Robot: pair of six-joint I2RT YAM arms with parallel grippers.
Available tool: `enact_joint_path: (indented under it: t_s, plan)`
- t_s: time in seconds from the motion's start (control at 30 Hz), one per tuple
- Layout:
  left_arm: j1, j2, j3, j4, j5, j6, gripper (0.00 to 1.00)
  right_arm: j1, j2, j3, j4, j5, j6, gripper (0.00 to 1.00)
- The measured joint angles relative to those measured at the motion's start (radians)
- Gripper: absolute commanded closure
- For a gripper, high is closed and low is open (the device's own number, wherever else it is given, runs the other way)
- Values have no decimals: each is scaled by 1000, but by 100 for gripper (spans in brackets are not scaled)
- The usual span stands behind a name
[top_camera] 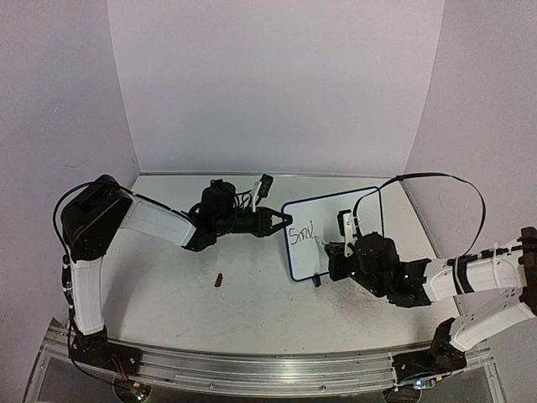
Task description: Write a sentence on the whiteboard
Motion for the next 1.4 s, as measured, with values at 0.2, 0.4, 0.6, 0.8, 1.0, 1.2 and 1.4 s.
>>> enact_joint_path:
  t_s: [0.2, 0.4, 0.6, 0.8, 1.0, 1.2, 1.4]
  plan:
    - [0, 0, 0, 0, 0, 0, 100, 0, 2, 5, -4, 25, 5, 100]
    - [0, 0, 0, -1, 0, 4, 100, 0, 10, 18, -4, 40, 5, 100]
    - [0, 0, 0, -2, 0, 6, 100, -5, 17, 27, -2, 39, 0, 100]
    - [0, 0, 0, -2, -1, 6, 100, -9, 20, 31, 11, 36, -12, 100]
    - [0, 0, 0, -3, -1, 6, 100, -11, 26, 33, 19, 28, -20, 100]
    - [0, 0, 0, -4, -1, 7, 100, -11, 26, 33, 17, 18, -15, 100]
    - [0, 0, 0, -4, -1, 7, 100, -11, 21, 25, 17, -8, -3, 100]
